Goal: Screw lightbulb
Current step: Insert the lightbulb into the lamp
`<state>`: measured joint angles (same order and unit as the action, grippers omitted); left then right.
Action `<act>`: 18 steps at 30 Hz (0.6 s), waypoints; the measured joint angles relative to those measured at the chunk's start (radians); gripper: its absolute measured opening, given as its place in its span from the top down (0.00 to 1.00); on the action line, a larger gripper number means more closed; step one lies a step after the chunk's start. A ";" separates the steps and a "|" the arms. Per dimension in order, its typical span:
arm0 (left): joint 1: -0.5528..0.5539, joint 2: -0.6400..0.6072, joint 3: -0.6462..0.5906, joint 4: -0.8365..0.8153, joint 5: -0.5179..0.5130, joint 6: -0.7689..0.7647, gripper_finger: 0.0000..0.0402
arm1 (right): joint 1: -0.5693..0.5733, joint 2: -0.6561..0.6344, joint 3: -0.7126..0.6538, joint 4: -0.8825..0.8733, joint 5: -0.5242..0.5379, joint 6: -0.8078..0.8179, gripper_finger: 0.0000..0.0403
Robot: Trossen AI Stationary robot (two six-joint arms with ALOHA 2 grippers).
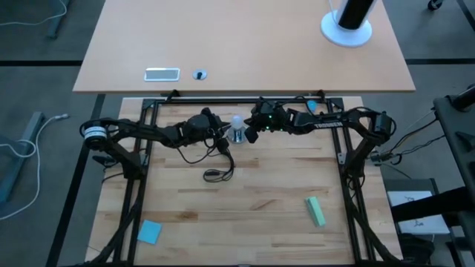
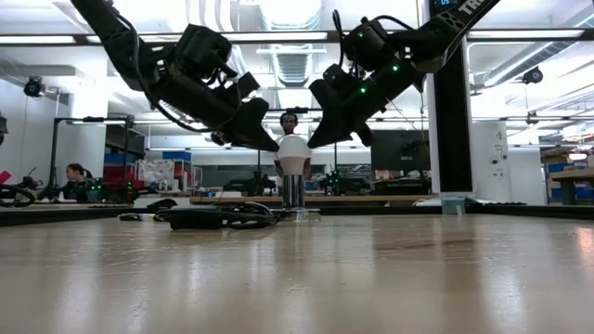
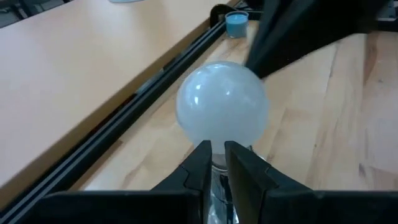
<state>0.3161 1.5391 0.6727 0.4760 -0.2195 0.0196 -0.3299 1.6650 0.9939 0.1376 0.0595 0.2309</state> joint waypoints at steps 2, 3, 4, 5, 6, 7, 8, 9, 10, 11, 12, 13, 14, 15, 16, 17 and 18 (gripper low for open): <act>0.000 0.001 0.000 -0.001 -0.010 0.000 0.90 | 0.008 0.000 0.000 -0.002 -0.006 0.008 1.00; 0.001 0.002 0.000 -0.001 -0.019 0.000 0.90 | 0.011 0.000 0.000 -0.002 -0.008 0.012 1.00; 0.001 0.003 0.000 0.000 -0.031 0.000 0.90 | 0.016 0.000 0.000 -0.002 -0.011 0.017 1.00; 0.001 0.005 0.000 -0.001 -0.050 0.000 0.90 | 0.020 0.000 0.000 -0.002 -0.016 0.021 1.00; 0.001 0.006 0.000 -0.004 -0.062 -0.002 0.90 | 0.025 0.000 0.000 -0.001 -0.019 0.023 1.00; 0.001 0.006 0.000 -0.012 -0.069 -0.004 0.90 | 0.029 0.000 0.000 -0.004 -0.020 0.022 1.00; 0.001 0.006 0.000 -0.023 -0.071 -0.006 0.90 | 0.032 0.000 0.000 -0.009 -0.019 0.022 1.00; 0.001 0.006 0.001 -0.037 -0.073 -0.007 0.90 | 0.032 0.000 0.000 -0.020 -0.016 0.023 1.00; 0.001 0.003 0.000 -0.052 -0.074 -0.009 0.90 | 0.033 0.000 0.000 -0.035 -0.016 0.023 1.00; -0.001 -0.001 0.000 -0.064 -0.074 -0.012 0.90 | 0.032 0.000 0.000 -0.048 -0.013 0.023 1.00; -0.002 -0.008 0.000 -0.077 -0.074 -0.019 0.90 | 0.031 -0.001 0.000 -0.061 -0.005 0.023 1.00; -0.002 -0.014 0.000 -0.088 -0.074 -0.027 0.90 | 0.029 -0.001 0.000 -0.074 0.012 0.023 1.00; -0.004 -0.017 0.000 -0.089 -0.074 -0.031 0.90 | 0.028 -0.002 0.000 -0.084 0.034 0.023 1.00; -0.005 -0.019 0.000 -0.088 -0.068 -0.032 0.90 | 0.026 -0.002 0.000 -0.089 0.057 0.023 1.00; -0.005 -0.020 0.000 -0.086 -0.052 -0.031 0.90 | 0.025 -0.002 0.000 -0.089 0.078 0.023 1.00; -0.005 -0.021 0.000 -0.078 -0.038 -0.029 0.90 | 0.022 -0.002 0.000 -0.087 0.092 0.023 1.00; -0.005 -0.021 0.000 -0.065 -0.022 -0.028 0.90 | 0.017 -0.002 0.000 -0.083 0.102 0.022 1.00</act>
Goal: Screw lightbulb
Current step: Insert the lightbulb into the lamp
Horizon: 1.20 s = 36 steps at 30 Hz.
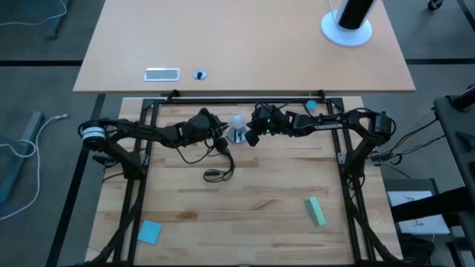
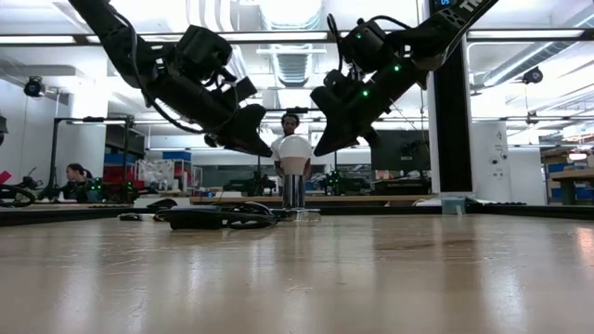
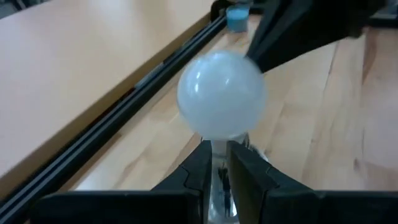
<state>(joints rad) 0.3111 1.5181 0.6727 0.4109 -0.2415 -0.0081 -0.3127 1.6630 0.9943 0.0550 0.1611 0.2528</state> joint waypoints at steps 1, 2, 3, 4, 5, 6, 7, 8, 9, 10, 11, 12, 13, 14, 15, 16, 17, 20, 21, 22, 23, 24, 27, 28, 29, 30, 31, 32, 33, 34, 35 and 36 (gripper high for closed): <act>0.000 0.000 0.000 0.014 0.005 0.001 0.90 | -0.006 0.000 0.000 0.009 0.003 -0.007 1.00; 0.000 0.000 0.000 0.024 0.010 0.001 0.90 | -0.013 0.000 0.000 0.022 0.001 -0.014 1.00; 0.000 0.001 0.000 0.028 0.016 0.005 0.90 | -0.020 0.000 0.000 0.035 -0.006 -0.017 1.00; 0.001 0.001 0.000 0.028 0.017 0.011 0.90 | -0.025 0.000 0.000 0.045 -0.015 -0.018 1.00; 0.003 0.002 0.000 0.026 0.017 0.019 0.90 | -0.030 0.000 0.000 0.056 -0.030 -0.018 1.00; 0.003 0.002 0.000 0.026 0.016 0.023 0.90 | -0.030 0.000 0.000 0.060 -0.033 -0.018 1.00; 0.003 0.002 0.000 0.027 0.016 0.023 0.90 | -0.030 0.000 0.000 0.064 -0.035 -0.018 1.00; 0.003 0.002 0.000 0.027 0.016 0.024 0.90 | -0.028 0.000 0.000 0.073 -0.038 -0.018 1.00; 0.003 0.002 0.000 0.026 0.016 0.024 0.90 | -0.025 0.000 0.000 0.083 -0.046 -0.018 1.00; 0.003 0.002 0.000 0.027 0.016 0.024 0.90 | -0.025 0.000 0.000 0.088 -0.057 -0.018 1.00; 0.004 0.002 0.000 0.027 0.016 0.025 0.90 | -0.024 0.000 0.000 0.090 -0.061 -0.018 1.00; 0.004 0.002 0.000 0.027 0.016 0.025 0.90 | -0.024 0.000 0.000 0.090 -0.063 -0.018 1.00; 0.004 0.002 0.000 0.027 0.016 0.025 0.90 | -0.023 0.001 0.000 0.089 -0.064 -0.016 1.00; 0.004 0.002 0.000 0.027 0.017 0.025 0.90 | -0.023 0.003 0.000 0.089 -0.065 -0.011 1.00; 0.004 0.002 0.000 0.027 0.016 0.025 0.90 | -0.024 0.005 0.000 0.089 -0.065 -0.006 1.00; 0.005 0.002 0.000 0.027 0.016 0.025 0.90 | -0.024 0.007 0.000 0.086 -0.066 -0.002 1.00; 0.005 0.002 0.000 0.027 0.016 0.025 0.90 | -0.024 0.010 0.000 0.086 -0.078 0.001 1.00; 0.005 0.002 0.000 0.026 0.014 0.025 0.90 | -0.020 0.022 0.000 0.091 -0.097 0.014 1.00; 0.005 0.002 -0.001 0.026 0.014 0.025 0.90 | -0.018 0.025 0.000 0.092 -0.100 0.016 1.00; 0.006 0.002 -0.001 0.026 0.014 0.023 0.90 | -0.015 0.030 0.001 0.095 -0.101 0.016 1.00; 0.006 0.002 -0.001 0.026 0.013 0.022 0.90 | -0.012 0.034 0.001 0.100 -0.100 0.016 1.00; 0.006 0.002 -0.001 0.026 0.012 0.022 0.90 | -0.010 0.036 0.001 0.099 -0.100 0.016 1.00; 0.006 0.002 -0.001 0.022 0.007 0.014 0.90 | -0.001 0.040 0.001 0.100 -0.107 0.016 1.00; 0.006 0.002 -0.001 0.020 0.006 0.012 0.90 | 0.001 0.040 0.001 0.101 -0.110 0.016 1.00; 0.006 0.002 -0.001 0.019 0.005 0.009 0.90 | 0.003 0.040 0.001 0.104 -0.111 0.016 1.00; 0.006 0.002 -0.001 0.020 0.000 0.007 0.90 | 0.005 0.040 0.001 0.106 -0.113 0.016 1.00; 0.005 0.003 -0.001 0.020 -0.005 0.007 0.90 | 0.006 0.040 0.001 0.107 -0.116 0.016 1.00; 0.005 0.003 -0.001 0.020 -0.012 0.006 0.90 | 0.008 0.040 0.001 0.108 -0.117 0.016 1.00; 0.005 0.003 -0.001 0.019 -0.015 0.004 0.90 | 0.009 0.040 0.001 0.109 -0.118 0.016 1.00; 0.006 0.003 -0.001 0.019 -0.018 0.000 0.90 | 0.011 0.040 0.001 0.109 -0.120 0.016 1.00; 0.006 0.003 -0.001 0.018 -0.019 -0.002 0.90 | 0.013 0.040 0.001 0.109 -0.123 0.016 1.00; 0.006 0.003 -0.001 0.015 -0.020 -0.005 0.90 | 0.015 0.040 0.001 0.109 -0.124 0.016 1.00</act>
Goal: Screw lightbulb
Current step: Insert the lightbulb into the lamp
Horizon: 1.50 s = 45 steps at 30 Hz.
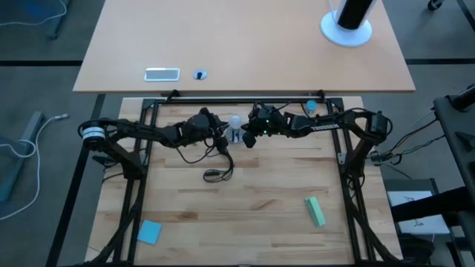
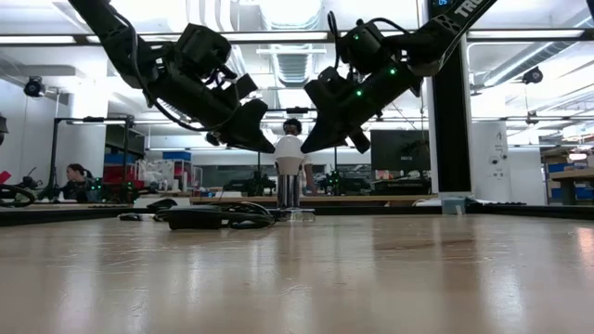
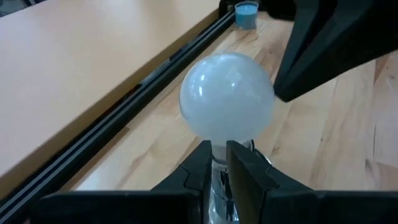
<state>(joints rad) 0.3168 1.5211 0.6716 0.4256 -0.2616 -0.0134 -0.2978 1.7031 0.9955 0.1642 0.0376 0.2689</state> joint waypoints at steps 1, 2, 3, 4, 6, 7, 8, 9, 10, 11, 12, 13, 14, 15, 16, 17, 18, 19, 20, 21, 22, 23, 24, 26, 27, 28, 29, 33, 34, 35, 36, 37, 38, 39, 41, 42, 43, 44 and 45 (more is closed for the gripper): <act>0.000 0.000 0.000 -0.006 -0.001 -0.004 0.90 | 0.002 0.000 0.000 -0.001 0.000 0.000 1.00; 0.000 0.000 0.000 -0.014 -0.004 -0.006 0.90 | 0.004 0.000 0.000 -0.002 0.001 0.000 1.00; 0.000 0.000 0.000 -0.028 -0.015 -0.009 0.90 | 0.004 0.000 0.000 -0.006 0.001 -0.002 1.00; 0.000 0.000 0.000 -0.043 -0.026 -0.013 0.90 | 0.004 -0.003 0.000 -0.021 0.002 -0.004 1.00; 0.000 -0.002 0.000 -0.065 -0.035 -0.023 0.90 | 0.004 -0.011 0.000 -0.064 0.018 -0.005 1.00; 0.000 -0.003 0.000 -0.074 -0.035 -0.030 0.90 | 0.004 -0.015 0.000 -0.081 0.036 -0.004 1.00; -0.001 -0.004 0.000 -0.083 -0.035 -0.038 0.90 | 0.001 -0.021 0.000 -0.103 0.059 -0.005 1.00; -0.002 -0.004 0.000 -0.086 -0.029 -0.047 0.90 | -0.002 -0.024 0.000 -0.118 0.083 -0.006 1.00; -0.002 -0.004 0.000 -0.083 -0.008 -0.052 0.90 | -0.006 -0.025 0.000 -0.121 0.102 -0.012 1.00; -0.003 -0.004 0.000 -0.075 0.023 -0.053 0.90 | -0.012 -0.025 0.000 -0.120 0.111 -0.019 1.00; -0.003 -0.004 0.000 -0.057 0.059 -0.053 0.90 | -0.017 -0.025 0.000 -0.118 0.114 -0.027 1.00; -0.003 -0.004 0.000 -0.032 0.092 -0.052 0.90 | -0.024 -0.023 0.000 -0.108 0.115 -0.033 1.00; -0.003 -0.004 0.000 -0.005 0.109 -0.051 0.90 | -0.029 -0.019 0.000 -0.092 0.114 -0.035 1.00; -0.003 -0.003 0.000 0.014 0.114 -0.051 0.90 | -0.034 -0.017 0.000 -0.074 0.107 -0.035 1.00; -0.004 -0.003 0.000 0.026 0.115 -0.051 0.90 | -0.039 -0.016 0.000 -0.059 0.091 -0.038 1.00; -0.003 -0.003 0.000 0.032 0.115 -0.050 0.90 | -0.041 -0.013 0.000 -0.043 0.079 -0.039 1.00; -0.003 -0.003 0.000 0.035 0.115 -0.050 0.90 | -0.042 -0.012 0.000 -0.028 0.067 -0.040 1.00; -0.002 -0.003 0.000 0.035 0.115 -0.050 0.90 | -0.041 -0.012 0.000 -0.018 0.059 -0.041 1.00; -0.002 -0.003 0.000 0.037 0.114 -0.050 0.90 | -0.041 -0.012 0.000 -0.009 0.058 -0.043 1.00; -0.002 -0.003 0.000 0.038 0.114 -0.050 0.90 | -0.041 -0.012 0.000 -0.006 0.057 -0.044 1.00; -0.002 -0.003 0.000 0.038 0.114 -0.050 0.90 | -0.040 -0.012 0.000 -0.005 0.049 -0.044 1.00; -0.002 -0.003 0.000 0.037 0.113 -0.050 0.90 | -0.040 -0.012 0.000 -0.003 0.039 -0.043 1.00; -0.002 -0.003 0.000 0.036 0.113 -0.050 0.90 | -0.040 -0.012 0.000 -0.003 0.030 -0.042 1.00; -0.002 -0.003 0.000 0.034 0.111 -0.050 0.90 | -0.040 -0.012 0.000 -0.002 0.015 -0.040 1.00; -0.002 -0.003 0.000 0.032 0.101 -0.050 0.90 | -0.040 -0.012 0.000 -0.002 0.014 -0.036 1.00; -0.002 -0.003 0.000 0.028 0.086 -0.050 0.90 | -0.037 -0.012 0.000 -0.002 0.013 -0.035 1.00; -0.002 -0.003 0.000 0.026 0.070 -0.050 0.90 | -0.034 -0.012 0.000 -0.001 0.008 -0.035 1.00; -0.001 -0.002 0.000 0.004 0.059 -0.052 0.90 | -0.022 -0.012 0.000 0.003 -0.024 -0.048 1.00; -0.001 -0.005 0.000 -0.006 0.060 -0.055 0.90 | -0.018 -0.012 0.000 0.000 -0.029 -0.055 1.00; -0.002 -0.011 0.000 -0.020 0.060 -0.062 0.90 | -0.016 -0.012 0.000 -0.006 -0.029 -0.057 1.00; -0.003 -0.018 0.000 -0.027 0.061 -0.070 0.90 | -0.016 -0.014 0.000 -0.020 -0.024 -0.057 1.00; -0.004 -0.026 0.000 -0.033 0.061 -0.076 0.90 | -0.016 -0.019 0.000 -0.040 -0.011 -0.055 1.00; -0.004 -0.036 0.000 -0.052 0.061 -0.077 0.90 | -0.016 -0.023 0.000 -0.058 0.009 -0.051 1.00; -0.004 -0.045 0.000 -0.067 0.061 -0.077 0.90 | -0.016 -0.027 0.000 -0.070 0.036 -0.047 1.00; -0.004 -0.051 0.000 -0.079 0.060 -0.073 0.90 | -0.025 -0.030 0.000 -0.085 0.074 -0.045 1.00; -0.003 -0.052 0.000 -0.077 0.060 -0.067 0.90 | -0.031 -0.030 0.000 -0.083 0.081 -0.045 1.00; 0.001 -0.052 0.000 -0.074 0.060 -0.058 0.90 | -0.038 -0.030 0.000 -0.077 0.082 -0.045 1.00; 0.006 -0.052 0.000 -0.068 0.060 -0.047 0.90 | -0.045 -0.029 0.000 -0.067 0.082 -0.046 1.00; 0.010 -0.047 0.000 -0.058 0.056 -0.035 0.90 | -0.051 -0.022 0.000 -0.048 0.085 -0.048 1.00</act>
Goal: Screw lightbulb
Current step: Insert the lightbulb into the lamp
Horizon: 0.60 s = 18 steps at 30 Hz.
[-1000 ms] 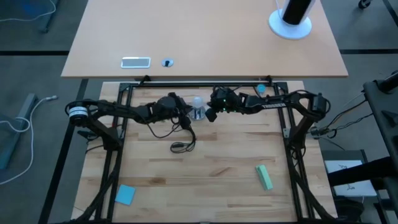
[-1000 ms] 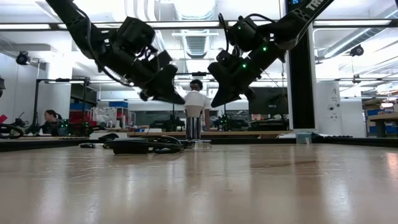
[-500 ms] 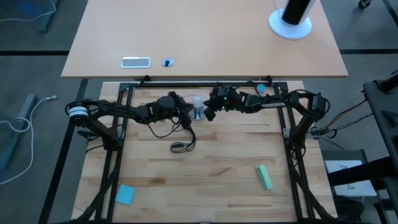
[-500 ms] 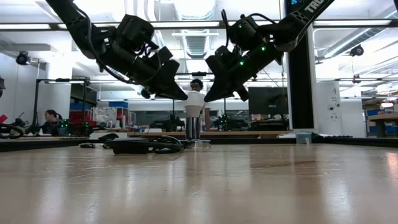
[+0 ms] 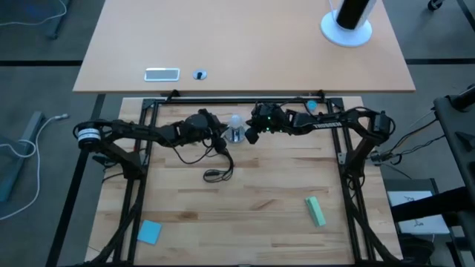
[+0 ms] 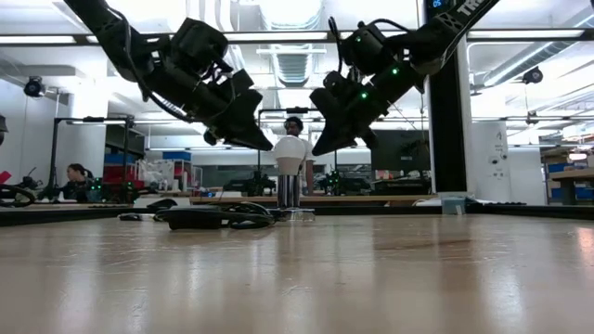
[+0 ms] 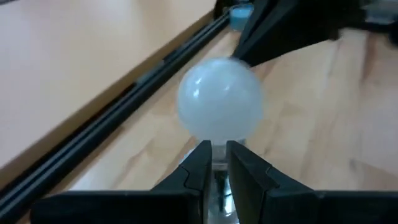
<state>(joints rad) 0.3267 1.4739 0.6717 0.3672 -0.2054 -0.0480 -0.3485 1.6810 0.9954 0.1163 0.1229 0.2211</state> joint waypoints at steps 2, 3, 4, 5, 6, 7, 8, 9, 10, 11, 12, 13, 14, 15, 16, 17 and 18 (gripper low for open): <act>0.008 0.011 0.002 0.000 -0.013 0.006 0.90 | -0.008 0.004 0.000 0.014 -0.014 -0.002 1.00; 0.011 0.014 0.002 -0.006 -0.014 0.005 0.90 | -0.009 0.006 0.000 0.020 -0.026 -0.003 1.00; 0.012 0.017 0.001 -0.003 -0.014 0.005 0.90 | -0.009 0.008 0.000 0.029 -0.031 -0.003 1.00; 0.012 0.019 0.001 0.005 -0.014 0.005 0.90 | -0.008 0.010 0.000 0.043 -0.036 -0.005 1.00; 0.011 0.019 0.001 0.013 -0.014 0.005 0.90 | -0.007 0.010 0.000 0.054 -0.045 -0.005 1.00; 0.011 0.020 0.001 0.018 -0.013 0.005 0.90 | -0.007 0.010 0.000 0.056 -0.055 -0.005 1.00; 0.011 0.020 0.001 0.025 -0.013 0.005 0.90 | -0.007 0.010 0.000 0.059 -0.068 -0.003 1.00; 0.010 0.020 0.001 0.031 -0.013 0.005 0.90 | -0.007 0.011 0.000 0.060 -0.077 0.001 1.00; 0.011 0.020 0.001 0.034 -0.013 0.005 0.90 | -0.005 0.011 0.000 0.061 -0.079 0.003 1.00; 0.011 0.020 0.001 0.036 -0.013 0.005 0.90 | -0.003 0.011 0.000 0.060 -0.079 0.003 1.00; 0.011 0.020 0.001 0.038 -0.013 0.005 0.90 | 0.000 0.011 0.000 0.061 -0.079 0.003 1.00; 0.011 0.021 0.001 0.039 -0.013 0.005 0.90 | 0.005 0.011 0.000 0.064 -0.079 0.002 1.00; 0.011 0.021 0.001 0.040 -0.013 0.005 0.90 | 0.009 0.011 0.000 0.064 -0.079 0.002 1.00; 0.011 0.021 0.001 0.040 -0.014 0.005 0.90 | 0.014 0.011 0.000 0.065 -0.079 0.002 1.00; 0.011 0.021 0.001 0.040 -0.015 0.005 0.90 | 0.017 0.011 0.000 0.067 -0.083 0.003 1.00; 0.011 0.021 0.001 0.040 -0.018 0.005 0.90 | 0.021 0.011 0.000 0.069 -0.091 0.005 1.00; 0.011 0.021 0.001 0.040 -0.019 0.005 0.90 | 0.025 0.011 0.000 0.070 -0.094 0.006 1.00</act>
<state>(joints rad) 0.3382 1.4944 0.6731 0.4072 -0.2248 -0.0429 -0.3231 1.6917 0.9951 0.1862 0.0292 0.2272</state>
